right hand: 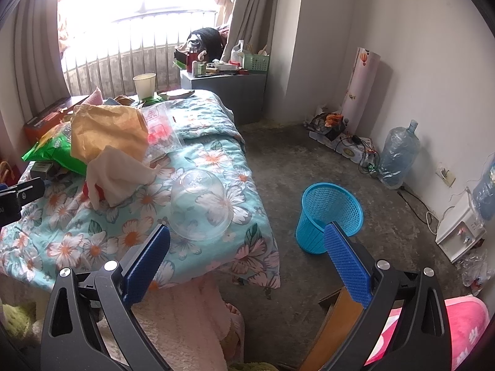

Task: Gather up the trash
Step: 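Reach the left tool to the tan crumpled paper and close on it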

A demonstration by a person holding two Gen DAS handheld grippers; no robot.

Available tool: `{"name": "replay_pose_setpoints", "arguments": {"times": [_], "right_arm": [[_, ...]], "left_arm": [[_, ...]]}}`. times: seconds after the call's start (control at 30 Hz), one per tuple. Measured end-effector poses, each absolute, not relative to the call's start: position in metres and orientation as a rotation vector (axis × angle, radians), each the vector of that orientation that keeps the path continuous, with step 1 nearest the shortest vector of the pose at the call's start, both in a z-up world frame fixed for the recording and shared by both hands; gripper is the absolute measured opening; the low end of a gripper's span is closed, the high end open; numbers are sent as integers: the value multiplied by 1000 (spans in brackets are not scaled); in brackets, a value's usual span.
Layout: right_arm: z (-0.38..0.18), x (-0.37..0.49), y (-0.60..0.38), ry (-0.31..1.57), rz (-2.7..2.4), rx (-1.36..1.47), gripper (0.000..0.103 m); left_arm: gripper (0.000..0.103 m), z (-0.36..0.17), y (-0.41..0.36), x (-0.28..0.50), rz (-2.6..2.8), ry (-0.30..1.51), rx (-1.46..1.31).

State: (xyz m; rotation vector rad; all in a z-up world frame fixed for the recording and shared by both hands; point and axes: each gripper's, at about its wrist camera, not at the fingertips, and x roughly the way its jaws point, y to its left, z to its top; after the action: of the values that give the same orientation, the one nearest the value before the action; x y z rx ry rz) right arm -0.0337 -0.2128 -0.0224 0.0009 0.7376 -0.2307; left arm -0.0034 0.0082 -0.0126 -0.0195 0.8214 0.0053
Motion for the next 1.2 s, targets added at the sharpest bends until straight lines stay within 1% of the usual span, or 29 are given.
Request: {"name": "replay_pose_setpoints", "arguments": {"times": [0.47, 0.63, 0.77, 0.87, 0.93, 0.97, 1.0, 1.03, 1.1, 1.2], "right_arm": [[-24, -17, -210, 708, -242, 61, 97], [-27, -7, -211, 680, -230, 82, 97], [-32, 6, -216, 712, -197, 122, 97], [-37, 15, -218, 740, -164, 152, 97], [-41, 21, -216, 755, -144, 153, 97], [-42, 24, -214, 760, -130, 153, 96], [-44, 27, -213, 764, -118, 152, 96], [-46, 30, -212, 767, -106, 152, 95], [-48, 36, -209, 773, -89, 157, 95], [-53, 43, -211, 780, -69, 178, 94]], "left_arm": [[94, -35, 27, 21, -46, 869, -65], [94, -38, 35, 25, -136, 785, -103], [94, -37, 32, 24, -275, 693, -96], [94, -38, 27, 26, -348, 656, -78], [91, -34, 26, 29, -392, 631, -79], [84, -32, 26, 32, -421, 622, -83], [79, -29, 25, 37, -458, 617, -89], [78, -27, 26, 42, -470, 622, -95], [69, -23, 27, 58, -481, 639, -125], [68, -23, 33, 86, -492, 685, -194]]}}
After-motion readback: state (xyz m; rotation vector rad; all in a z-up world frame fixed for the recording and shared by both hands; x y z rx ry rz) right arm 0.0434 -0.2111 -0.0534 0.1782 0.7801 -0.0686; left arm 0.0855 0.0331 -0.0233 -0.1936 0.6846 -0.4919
